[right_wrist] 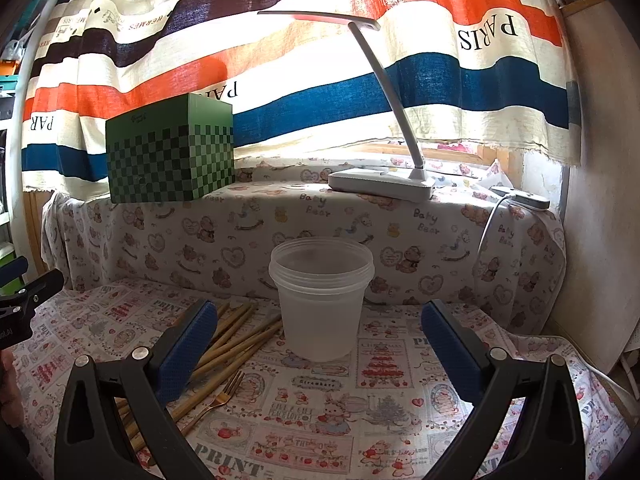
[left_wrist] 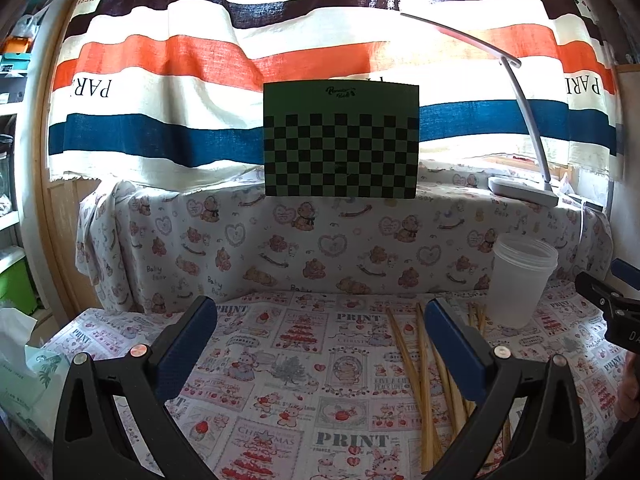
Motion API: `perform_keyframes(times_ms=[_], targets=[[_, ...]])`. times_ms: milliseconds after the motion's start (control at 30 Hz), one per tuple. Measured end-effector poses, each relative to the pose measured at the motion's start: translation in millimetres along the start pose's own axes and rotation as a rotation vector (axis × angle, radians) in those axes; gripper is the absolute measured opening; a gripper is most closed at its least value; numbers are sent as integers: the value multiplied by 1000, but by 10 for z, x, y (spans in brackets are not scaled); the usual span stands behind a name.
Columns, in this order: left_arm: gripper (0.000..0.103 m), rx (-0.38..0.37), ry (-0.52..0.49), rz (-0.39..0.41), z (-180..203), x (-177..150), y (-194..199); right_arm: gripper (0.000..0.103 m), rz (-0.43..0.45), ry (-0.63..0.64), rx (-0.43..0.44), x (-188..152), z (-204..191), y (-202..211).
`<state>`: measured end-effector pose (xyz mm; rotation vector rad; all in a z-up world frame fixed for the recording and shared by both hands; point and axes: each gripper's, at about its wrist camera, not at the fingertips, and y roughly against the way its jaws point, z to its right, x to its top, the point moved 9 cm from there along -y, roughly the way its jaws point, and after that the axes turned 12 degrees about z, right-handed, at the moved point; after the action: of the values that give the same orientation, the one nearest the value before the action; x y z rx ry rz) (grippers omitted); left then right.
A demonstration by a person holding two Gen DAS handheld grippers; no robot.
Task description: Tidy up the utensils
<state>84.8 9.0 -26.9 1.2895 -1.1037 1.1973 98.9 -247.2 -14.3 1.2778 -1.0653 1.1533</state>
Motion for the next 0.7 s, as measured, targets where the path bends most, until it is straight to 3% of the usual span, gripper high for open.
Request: perform_keyframes(times_ms=[167, 700], targets=[[103, -36, -5, -3, 35, -9, 5, 103, -1, -3, -4, 1, 4, 1], [103, -48, -9, -1, 105, 11, -36, 103, -18, 25, 13, -26, -70, -36]])
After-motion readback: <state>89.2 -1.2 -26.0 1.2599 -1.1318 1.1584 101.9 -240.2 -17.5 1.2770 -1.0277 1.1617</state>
